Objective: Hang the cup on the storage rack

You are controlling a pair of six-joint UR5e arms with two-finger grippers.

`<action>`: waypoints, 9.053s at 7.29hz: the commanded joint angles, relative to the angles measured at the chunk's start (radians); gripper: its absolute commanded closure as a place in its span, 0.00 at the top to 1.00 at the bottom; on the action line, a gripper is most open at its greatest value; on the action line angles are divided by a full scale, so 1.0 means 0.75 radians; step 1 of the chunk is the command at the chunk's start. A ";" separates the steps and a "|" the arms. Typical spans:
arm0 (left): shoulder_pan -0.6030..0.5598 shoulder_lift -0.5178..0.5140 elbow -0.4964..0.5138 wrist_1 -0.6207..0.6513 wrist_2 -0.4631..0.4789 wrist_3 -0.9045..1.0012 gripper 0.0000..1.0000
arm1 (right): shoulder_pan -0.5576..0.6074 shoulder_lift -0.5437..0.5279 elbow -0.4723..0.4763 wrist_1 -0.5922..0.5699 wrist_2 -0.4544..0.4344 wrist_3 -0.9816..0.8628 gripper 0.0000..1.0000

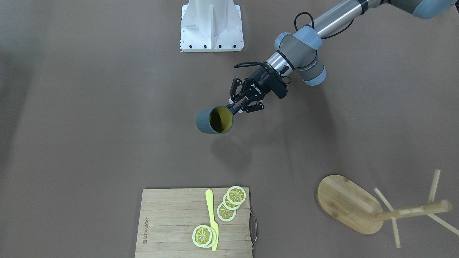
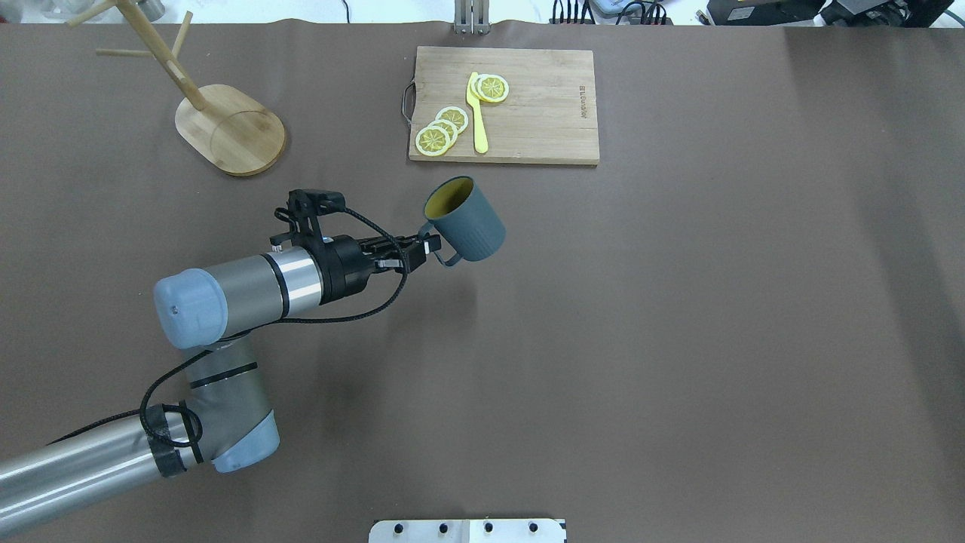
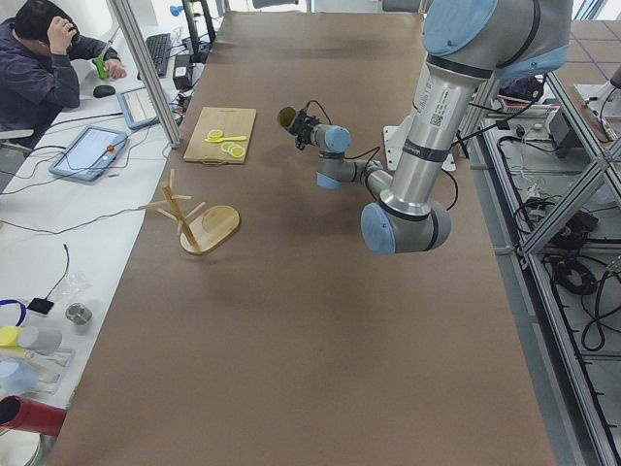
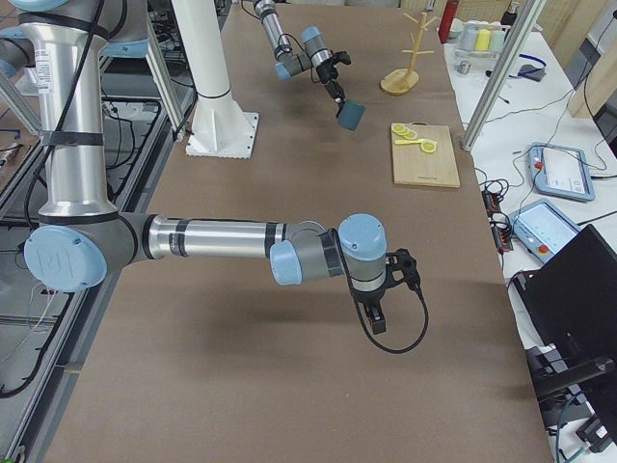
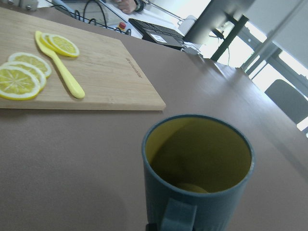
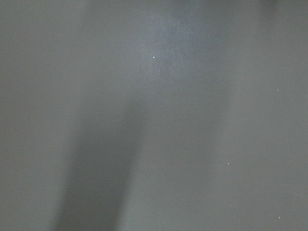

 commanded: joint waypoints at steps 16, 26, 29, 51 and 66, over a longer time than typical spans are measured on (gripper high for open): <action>-0.662 -0.009 0.295 -0.295 -0.031 -2.039 0.00 | 0.000 -0.013 0.002 0.031 0.000 0.002 1.00; -0.723 0.083 0.495 -0.662 -0.160 -2.037 0.00 | 0.000 -0.009 0.002 0.031 -0.002 0.002 1.00; -0.725 0.083 0.536 -0.666 -0.156 -2.037 0.00 | 0.000 -0.009 0.002 0.031 -0.002 0.002 1.00; -0.854 0.335 0.182 -0.630 -1.031 -0.381 0.99 | -0.002 -0.011 0.002 0.031 -0.002 0.002 1.00; -1.436 0.520 -0.231 2.042 -1.082 1.819 1.00 | -0.002 -0.013 0.000 0.031 -0.004 0.011 1.00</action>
